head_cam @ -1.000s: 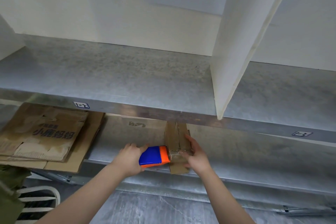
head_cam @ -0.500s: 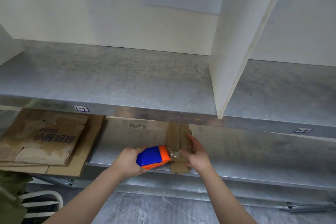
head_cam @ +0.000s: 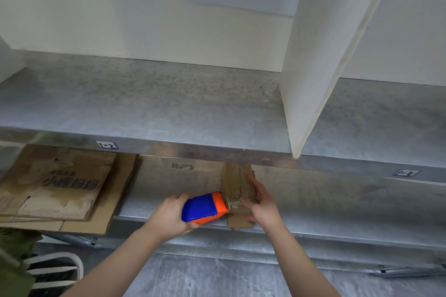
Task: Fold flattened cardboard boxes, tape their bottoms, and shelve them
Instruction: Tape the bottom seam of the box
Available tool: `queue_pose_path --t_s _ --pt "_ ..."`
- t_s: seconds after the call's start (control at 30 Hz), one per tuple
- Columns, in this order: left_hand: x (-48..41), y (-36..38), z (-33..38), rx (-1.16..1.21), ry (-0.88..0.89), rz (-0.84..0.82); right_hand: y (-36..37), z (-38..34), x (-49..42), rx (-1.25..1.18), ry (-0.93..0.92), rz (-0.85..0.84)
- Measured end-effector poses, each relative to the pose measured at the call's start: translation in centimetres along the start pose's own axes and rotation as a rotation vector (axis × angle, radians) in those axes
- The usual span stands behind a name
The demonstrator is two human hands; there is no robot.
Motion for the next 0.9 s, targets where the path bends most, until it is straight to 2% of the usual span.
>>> queue_pose_path --t_s 0.33,0.6,0.77,0.9 --pt "0.8 1.1 -0.6 0.199 -0.140 0.002 0.3 0.2 0.2 -0.009 0.043 -0.006" --pt "-1.1 -1.3 0.4 0.059 -0.009 -0.066 0.3 -0.2 0.5 0.024 0.032 -0.008" --pt "-1.7 -3.1 -1.2 -0.156 0.125 -0.119 0.1 -0.4 0.5 0.030 0.037 -0.011" --pt "-1.7 -4.3 -3.5 -0.167 0.084 -0.132 0.1 -0.2 0.1 0.006 0.027 -0.008"
Point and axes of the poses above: each hand's wrist, its own x-axis away from the middle knuckle, its own y-axis out of the palm, z = x × y, the point moved 10 cm from there along -x, towards the middle knuckle, and after that the axes turned 7 degrees about y, right-handed, at the moved point
